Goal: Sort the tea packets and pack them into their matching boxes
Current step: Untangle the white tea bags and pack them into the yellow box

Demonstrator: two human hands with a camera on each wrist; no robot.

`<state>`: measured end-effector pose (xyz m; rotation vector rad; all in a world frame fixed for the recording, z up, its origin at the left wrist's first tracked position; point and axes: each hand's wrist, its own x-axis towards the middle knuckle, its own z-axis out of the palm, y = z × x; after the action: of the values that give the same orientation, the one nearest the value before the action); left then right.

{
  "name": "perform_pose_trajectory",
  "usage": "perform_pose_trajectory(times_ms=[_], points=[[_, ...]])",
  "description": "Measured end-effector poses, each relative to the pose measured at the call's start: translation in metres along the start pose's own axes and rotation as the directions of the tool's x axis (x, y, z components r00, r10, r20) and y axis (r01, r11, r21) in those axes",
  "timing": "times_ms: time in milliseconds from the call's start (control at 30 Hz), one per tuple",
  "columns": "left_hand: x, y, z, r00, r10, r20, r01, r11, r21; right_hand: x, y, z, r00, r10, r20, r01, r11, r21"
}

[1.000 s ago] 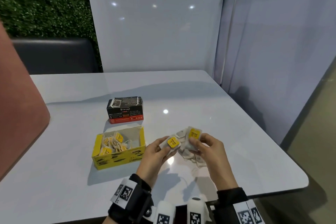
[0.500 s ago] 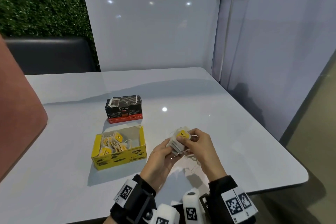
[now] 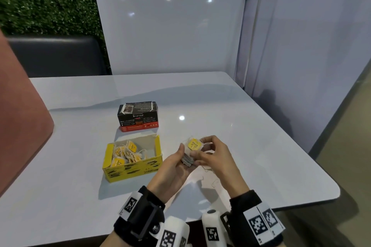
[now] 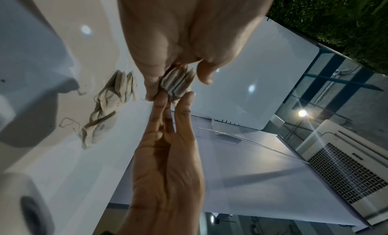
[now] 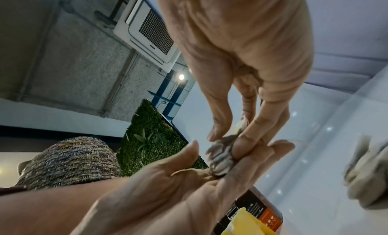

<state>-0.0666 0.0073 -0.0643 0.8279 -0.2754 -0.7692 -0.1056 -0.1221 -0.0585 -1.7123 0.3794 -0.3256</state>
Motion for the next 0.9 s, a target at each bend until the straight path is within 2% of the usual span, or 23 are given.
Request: perform_pose_trajectory(times_ms=[167,300,400,567,800,833,900], points=[[-0.001,0.0,0.001,1.0,-0.004,0.011,0.002,0.989,0.147,-0.005,-0.005,-0.002,0.994,-0.077,0.077,0.088,0.983,-0.162],[-0.001,-0.002,-0.004,1.0,0.01,-0.005,-0.008,0.983,0.185,-0.004,-0.008,-0.006,0.982,-0.072,0.173,0.113,0.964,-0.239],[-0.001,0.0,-0.006,0.999,-0.001,-0.034,0.007,0.984,0.179,0.0,-0.011,-0.011,0.983,-0.047,0.178,0.103,0.941,-0.321],[-0.004,0.005,-0.009,0.996,-0.084,-0.02,0.087,0.976,0.198,0.007,-0.015,-0.019,0.951,-0.028,0.308,0.131,0.938,-0.32],[-0.001,0.017,-0.002,0.973,-0.227,0.038,0.195,0.9,0.39,0.022,-0.036,-0.031,0.884,-0.016,0.468,0.229,0.886,-0.404],[0.0,0.018,0.0,0.974,-0.227,0.018,0.202,0.897,0.394,0.024,-0.036,-0.031,0.888,-0.016,0.46,0.218,0.895,-0.39],[0.002,0.019,0.001,0.971,-0.231,-0.052,0.235,0.907,0.349,0.032,-0.033,-0.034,0.932,0.003,0.362,0.16,0.894,-0.418]])
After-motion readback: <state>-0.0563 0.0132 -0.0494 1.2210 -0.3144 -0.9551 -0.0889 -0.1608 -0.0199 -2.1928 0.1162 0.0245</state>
